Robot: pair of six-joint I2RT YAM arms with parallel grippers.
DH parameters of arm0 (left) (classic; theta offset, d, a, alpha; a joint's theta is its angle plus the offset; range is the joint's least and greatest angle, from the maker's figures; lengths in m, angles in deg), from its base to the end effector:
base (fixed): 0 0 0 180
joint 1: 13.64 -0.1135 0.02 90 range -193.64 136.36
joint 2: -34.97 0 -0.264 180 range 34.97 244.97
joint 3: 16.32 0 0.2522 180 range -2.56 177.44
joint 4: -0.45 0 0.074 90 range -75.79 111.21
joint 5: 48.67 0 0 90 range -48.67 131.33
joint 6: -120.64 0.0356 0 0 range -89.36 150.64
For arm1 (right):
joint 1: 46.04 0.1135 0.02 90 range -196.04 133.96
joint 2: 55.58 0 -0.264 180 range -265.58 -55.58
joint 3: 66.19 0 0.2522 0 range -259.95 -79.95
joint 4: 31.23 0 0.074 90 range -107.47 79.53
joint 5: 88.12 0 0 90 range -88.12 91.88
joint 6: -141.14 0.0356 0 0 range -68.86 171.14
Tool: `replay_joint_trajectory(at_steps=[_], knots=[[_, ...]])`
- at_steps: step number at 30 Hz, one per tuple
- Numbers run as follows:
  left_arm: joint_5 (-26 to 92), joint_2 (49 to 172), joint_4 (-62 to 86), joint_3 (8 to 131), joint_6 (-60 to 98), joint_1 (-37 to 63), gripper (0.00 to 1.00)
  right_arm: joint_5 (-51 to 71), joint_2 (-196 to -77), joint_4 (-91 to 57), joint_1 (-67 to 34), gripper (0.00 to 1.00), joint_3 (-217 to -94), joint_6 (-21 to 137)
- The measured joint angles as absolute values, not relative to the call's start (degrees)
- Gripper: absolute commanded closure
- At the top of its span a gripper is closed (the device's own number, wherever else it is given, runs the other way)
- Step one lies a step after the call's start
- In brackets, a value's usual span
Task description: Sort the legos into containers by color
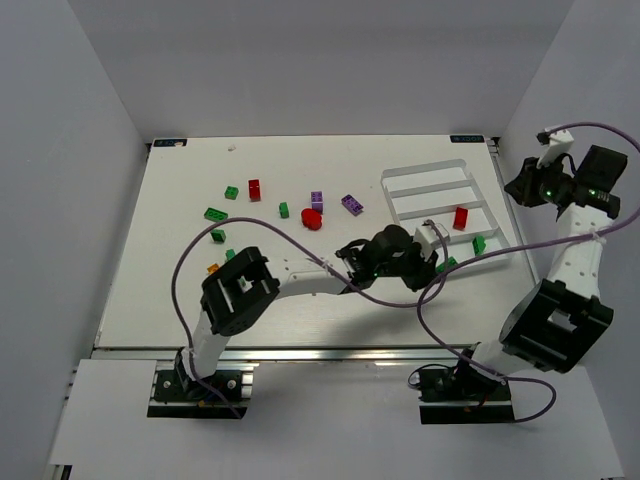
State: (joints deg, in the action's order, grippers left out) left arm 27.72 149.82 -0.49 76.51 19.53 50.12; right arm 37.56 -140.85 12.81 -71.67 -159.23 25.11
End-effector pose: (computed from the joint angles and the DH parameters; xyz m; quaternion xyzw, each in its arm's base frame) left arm 0.1986 -0.4218 0.2194 0.4232 0.7041 -0.4191 0.3867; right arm 0.3075 -0.1245 0.3498 -0.1414 0.8487 0.0586 0.5063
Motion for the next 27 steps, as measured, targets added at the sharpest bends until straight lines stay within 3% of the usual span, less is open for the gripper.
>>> replay_joint_trajectory(at_steps=[10, 19, 22, 23, 27], knots=[[26.7, 167.4, 6.8, 98.1, 15.0, 49.7, 0.83, 51.2, -135.6, 18.1, -79.3, 0.69, -154.3, 22.3], [33.1, 174.3, 11.3, 108.7, 12.9, 49.1, 0.78, 55.3, -135.3, 20.5, -80.5, 0.65, -153.4, 21.5], [35.0, 174.5, 12.3, 108.9, 12.5, 48.9, 0.72, 55.7, -135.0, 21.4, -80.5, 0.59, -152.7, 21.1], [35.4, 174.7, 12.7, 109.1, 12.5, 48.9, 0.66, 55.9, -134.8, 21.6, -80.5, 0.52, -152.4, 21.0], [36.6, 176.3, 12.9, 110.5, 12.5, 48.7, 0.5, 56.2, -134.7, 22.5, -80.5, 0.4, -152.2, 20.6]])
